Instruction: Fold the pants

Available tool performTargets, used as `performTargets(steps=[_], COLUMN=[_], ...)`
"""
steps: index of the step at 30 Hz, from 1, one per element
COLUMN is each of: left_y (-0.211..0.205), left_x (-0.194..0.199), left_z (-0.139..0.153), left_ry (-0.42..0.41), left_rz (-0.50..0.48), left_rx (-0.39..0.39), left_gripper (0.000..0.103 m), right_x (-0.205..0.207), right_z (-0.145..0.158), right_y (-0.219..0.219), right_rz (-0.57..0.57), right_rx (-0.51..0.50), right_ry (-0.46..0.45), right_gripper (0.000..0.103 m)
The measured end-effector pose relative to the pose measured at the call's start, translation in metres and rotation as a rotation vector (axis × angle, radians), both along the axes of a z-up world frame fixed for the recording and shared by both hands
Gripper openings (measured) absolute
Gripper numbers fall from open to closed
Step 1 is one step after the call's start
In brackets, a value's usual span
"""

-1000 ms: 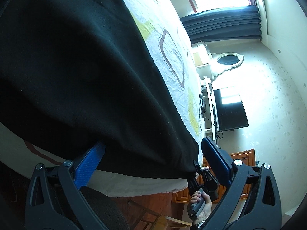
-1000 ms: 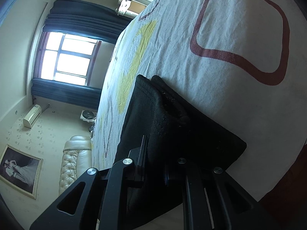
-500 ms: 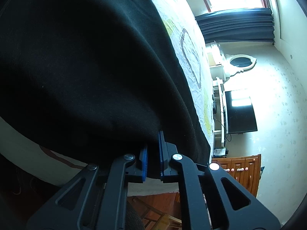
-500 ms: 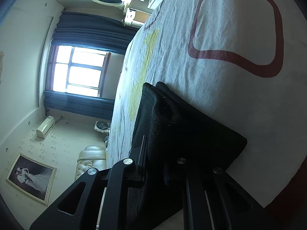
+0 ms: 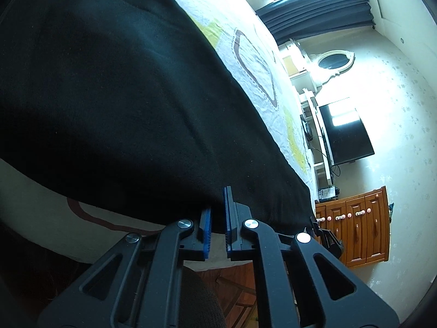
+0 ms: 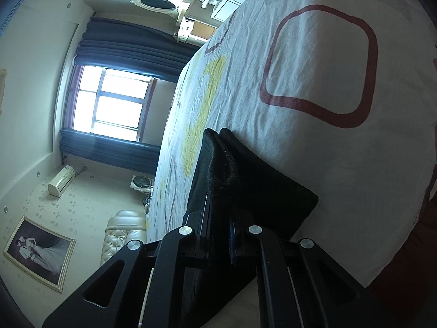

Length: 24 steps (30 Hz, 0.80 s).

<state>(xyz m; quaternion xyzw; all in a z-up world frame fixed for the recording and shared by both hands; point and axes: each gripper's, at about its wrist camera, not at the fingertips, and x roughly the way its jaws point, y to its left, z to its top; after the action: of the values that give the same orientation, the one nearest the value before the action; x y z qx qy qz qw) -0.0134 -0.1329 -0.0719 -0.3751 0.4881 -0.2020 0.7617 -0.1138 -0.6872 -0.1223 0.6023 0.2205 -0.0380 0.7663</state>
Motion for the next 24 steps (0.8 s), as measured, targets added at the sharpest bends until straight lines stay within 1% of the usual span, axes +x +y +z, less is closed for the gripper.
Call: performTargets(steps=[2, 3, 4, 6, 8, 9, 10, 11, 12, 13, 14, 15, 16, 18, 19, 22, 24], left_y=[0.002, 0.002, 0.001, 0.0, -0.004, -0.007, -0.008, -0.011, -0.014, -0.018, -0.02, -0.022, -0.022, -0.019, -0.019, -0.017, -0.017], left_x=[0.001, 0.001, 0.002, 0.001, 0.003, 0.004, 0.005, 0.005, 0.006, 0.007, 0.007, 0.008, 0.009, 0.007, 0.005, -0.001, -0.004], left_z=[-0.006, -0.009, -0.01, -0.013, -0.016, -0.016, -0.015, -0.013, -0.011, -0.007, -0.005, -0.003, -0.002, 0.0, 0.002, 0.007, 0.003], left_ry=[0.02, 0.024, 0.023, 0.019, 0.03, 0.034, 0.031, 0.023, 0.01, -0.005, -0.019, -0.033, -0.031, -0.034, -0.042, -0.065, -0.049], left_rz=[0.009, 0.01, 0.008, 0.005, 0.002, -0.002, 0.004, 0.006, 0.001, -0.004, -0.013, -0.021, -0.037, -0.036, -0.042, -0.064, -0.073], left_rx=[-0.024, -0.027, -0.02, -0.005, -0.02, -0.029, -0.032, -0.039, -0.044, -0.035, -0.02, -0.009, -0.003, -0.028, -0.023, 0.017, 0.021], left_gripper=[0.007, 0.007, 0.007, 0.007, 0.012, 0.02, 0.03, 0.036, 0.047, 0.047, 0.042, 0.011, 0.006, 0.006, 0.006, 0.006, 0.006], right_x=[0.005, 0.007, 0.008, 0.011, 0.013, 0.015, 0.016, 0.019, 0.022, 0.022, 0.02, 0.018, 0.017, 0.012, 0.009, 0.003, -0.001], right_z=[-0.008, -0.013, -0.018, -0.023, -0.026, -0.024, -0.019, -0.013, -0.009, -0.007, -0.006, -0.004, -0.002, 0.003, 0.005, 0.01, 0.006], right_y=[0.0, 0.002, 0.005, 0.008, 0.01, 0.011, 0.014, 0.018, 0.021, 0.022, 0.022, 0.021, 0.02, 0.018, 0.017, 0.015, 0.013], right_rz=[0.043, 0.058, 0.064, 0.06, 0.053, 0.062, 0.074, 0.096, 0.119, 0.124, 0.117, 0.109, 0.104, 0.093, 0.09, 0.095, 0.089], right_rx=[0.049, 0.073, 0.092, 0.133, 0.161, 0.149, 0.106, 0.051, 0.015, -0.003, -0.004, -0.003, -0.007, 0.012, 0.027, 0.019, 0.036], right_ry=[-0.013, -0.004, 0.0, -0.046, -0.074, -0.072, -0.06, -0.045, -0.033, -0.025, -0.029, -0.038, -0.042, -0.07, -0.083, -0.083, -0.072], right_gripper=[0.01, 0.012, 0.018, 0.028, 0.029, 0.029, 0.024, 0.017, 0.009, 0.008, 0.007, 0.006, 0.006, 0.006, 0.006, 0.006, 0.006])
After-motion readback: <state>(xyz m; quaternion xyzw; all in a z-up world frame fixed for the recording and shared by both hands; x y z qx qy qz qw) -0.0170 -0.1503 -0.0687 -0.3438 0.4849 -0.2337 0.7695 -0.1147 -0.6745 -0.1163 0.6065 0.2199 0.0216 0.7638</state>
